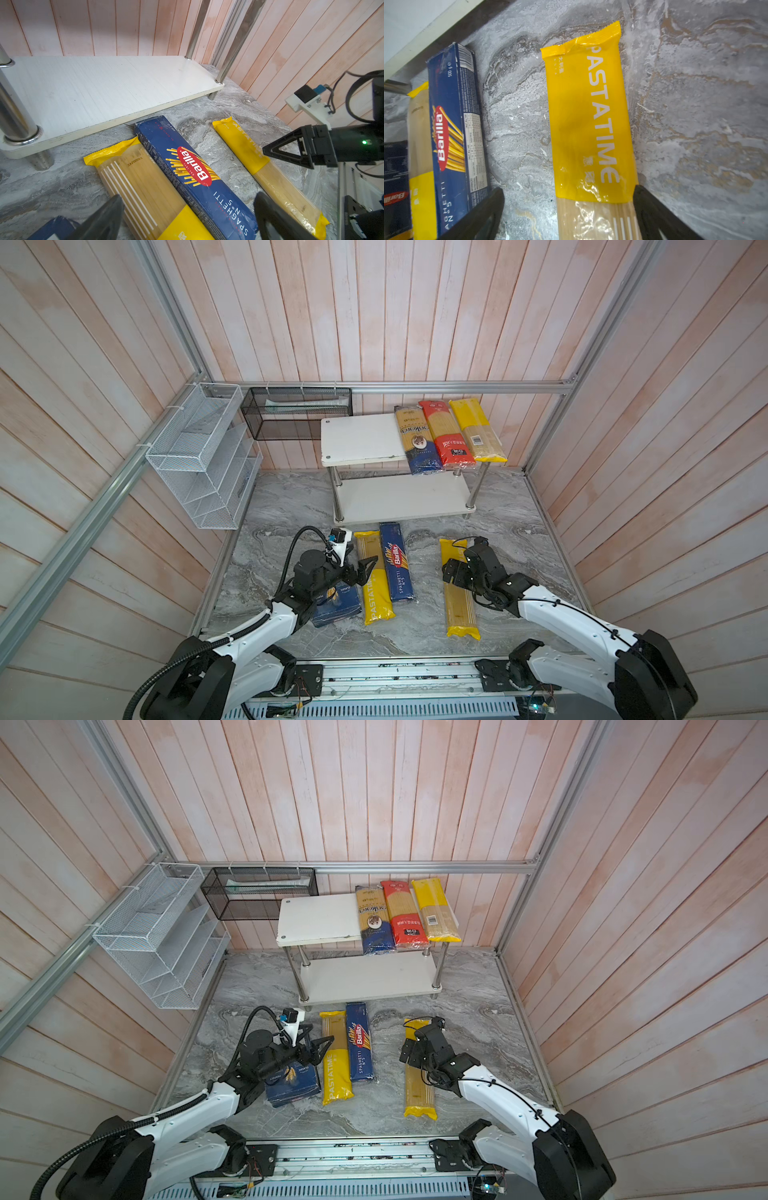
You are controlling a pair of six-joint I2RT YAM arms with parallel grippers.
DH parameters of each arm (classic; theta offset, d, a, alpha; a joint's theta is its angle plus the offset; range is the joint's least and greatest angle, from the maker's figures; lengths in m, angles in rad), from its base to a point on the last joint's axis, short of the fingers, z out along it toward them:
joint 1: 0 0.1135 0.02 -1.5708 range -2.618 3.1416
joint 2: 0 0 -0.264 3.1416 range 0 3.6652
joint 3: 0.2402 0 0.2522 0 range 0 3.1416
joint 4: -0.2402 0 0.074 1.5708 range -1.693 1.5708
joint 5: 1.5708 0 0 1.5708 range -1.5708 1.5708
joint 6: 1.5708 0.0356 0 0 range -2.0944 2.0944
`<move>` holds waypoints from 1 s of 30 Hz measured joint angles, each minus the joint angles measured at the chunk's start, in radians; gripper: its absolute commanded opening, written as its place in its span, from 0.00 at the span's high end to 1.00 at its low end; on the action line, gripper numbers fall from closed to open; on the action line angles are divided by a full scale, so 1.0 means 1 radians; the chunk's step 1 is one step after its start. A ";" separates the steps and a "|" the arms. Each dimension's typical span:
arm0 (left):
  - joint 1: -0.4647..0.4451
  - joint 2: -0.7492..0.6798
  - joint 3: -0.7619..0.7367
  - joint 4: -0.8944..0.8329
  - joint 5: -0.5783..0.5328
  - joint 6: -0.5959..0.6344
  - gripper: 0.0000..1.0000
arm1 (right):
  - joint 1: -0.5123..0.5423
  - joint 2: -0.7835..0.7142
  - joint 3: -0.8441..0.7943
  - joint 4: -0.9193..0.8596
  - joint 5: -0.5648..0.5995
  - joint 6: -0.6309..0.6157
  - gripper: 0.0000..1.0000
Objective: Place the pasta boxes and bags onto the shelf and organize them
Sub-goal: 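Drag the yellow Pastatime bag toward the robot with the right gripper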
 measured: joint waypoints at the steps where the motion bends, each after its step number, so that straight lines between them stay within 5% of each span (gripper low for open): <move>1: 0.000 0.000 0.000 0.000 0.000 0.000 0.00 | 0.025 0.014 0.003 -0.020 0.022 0.004 0.02; 13: 0.000 0.000 0.000 0.000 0.000 0.000 0.00 | 0.098 0.137 -0.012 -0.100 0.112 0.018 0.02; 30: 0.000 0.023 0.000 0.000 0.000 0.000 0.00 | 0.110 0.043 -0.139 0.051 0.121 -0.002 0.05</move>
